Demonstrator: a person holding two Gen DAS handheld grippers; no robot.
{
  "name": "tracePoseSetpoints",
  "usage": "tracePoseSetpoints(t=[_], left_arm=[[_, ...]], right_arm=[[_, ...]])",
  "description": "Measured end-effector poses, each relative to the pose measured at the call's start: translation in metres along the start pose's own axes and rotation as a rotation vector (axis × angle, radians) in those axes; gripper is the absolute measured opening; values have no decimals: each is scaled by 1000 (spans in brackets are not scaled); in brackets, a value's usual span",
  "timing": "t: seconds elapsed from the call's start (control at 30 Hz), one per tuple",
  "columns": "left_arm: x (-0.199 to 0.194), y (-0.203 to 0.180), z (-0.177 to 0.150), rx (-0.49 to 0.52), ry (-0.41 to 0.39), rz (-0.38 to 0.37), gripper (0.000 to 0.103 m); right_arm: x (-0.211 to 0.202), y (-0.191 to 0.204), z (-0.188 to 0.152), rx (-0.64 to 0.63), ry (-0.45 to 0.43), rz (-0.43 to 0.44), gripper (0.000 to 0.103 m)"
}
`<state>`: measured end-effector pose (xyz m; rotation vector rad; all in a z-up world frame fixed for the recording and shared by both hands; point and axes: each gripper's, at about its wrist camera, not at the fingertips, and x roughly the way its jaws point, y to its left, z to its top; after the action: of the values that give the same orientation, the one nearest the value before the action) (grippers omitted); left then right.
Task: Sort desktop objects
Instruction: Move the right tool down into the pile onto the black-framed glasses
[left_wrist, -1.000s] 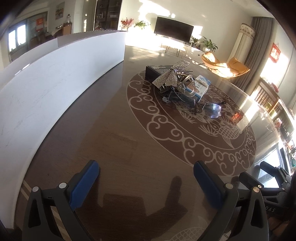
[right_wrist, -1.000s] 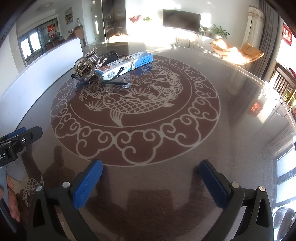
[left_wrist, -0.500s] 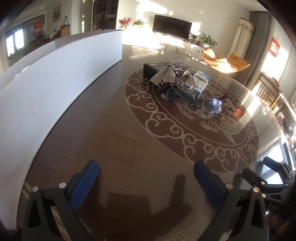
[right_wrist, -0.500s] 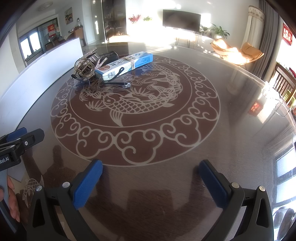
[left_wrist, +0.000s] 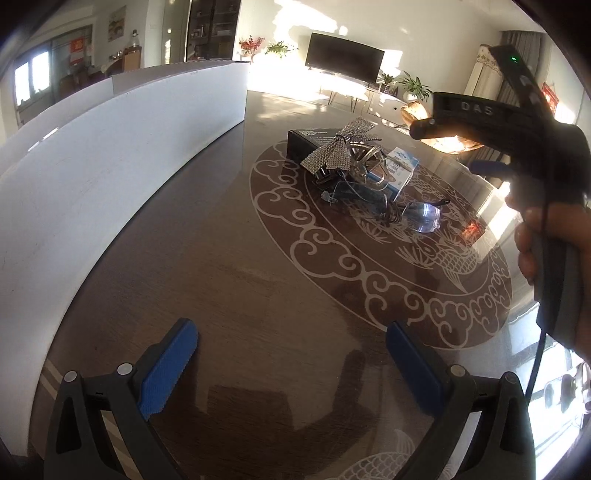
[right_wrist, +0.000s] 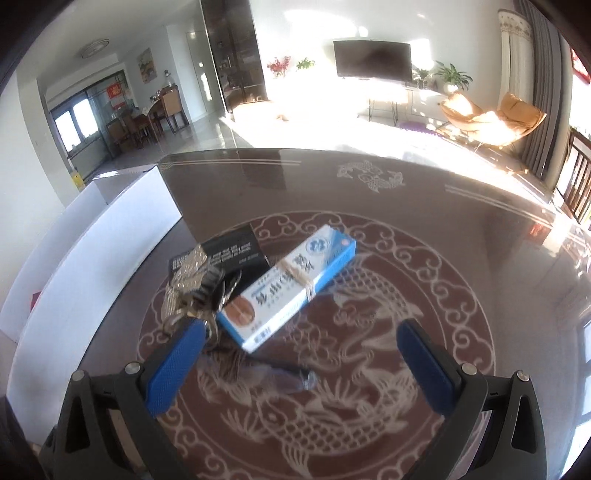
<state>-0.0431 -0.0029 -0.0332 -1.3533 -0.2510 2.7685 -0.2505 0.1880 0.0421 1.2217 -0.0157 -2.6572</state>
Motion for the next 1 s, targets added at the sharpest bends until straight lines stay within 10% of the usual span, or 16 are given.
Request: tracePoseSetpoints(t=[0.17, 0.4, 0.77, 1.0], left_arm=[[0, 1, 0, -2, -2, -3, 103], [1, 1, 0, -2, 0, 0, 103], [2, 5, -1, 1, 2, 0, 103], [4, 3, -1, 6, 4, 7, 103]], right_arm=[[45, 27, 31, -46, 56, -19, 103], [29, 69, -18, -269, 183, 386, 102], [43, 45, 12, -12, 128, 387, 103], [42, 82, -8, -80, 305, 753, 102]])
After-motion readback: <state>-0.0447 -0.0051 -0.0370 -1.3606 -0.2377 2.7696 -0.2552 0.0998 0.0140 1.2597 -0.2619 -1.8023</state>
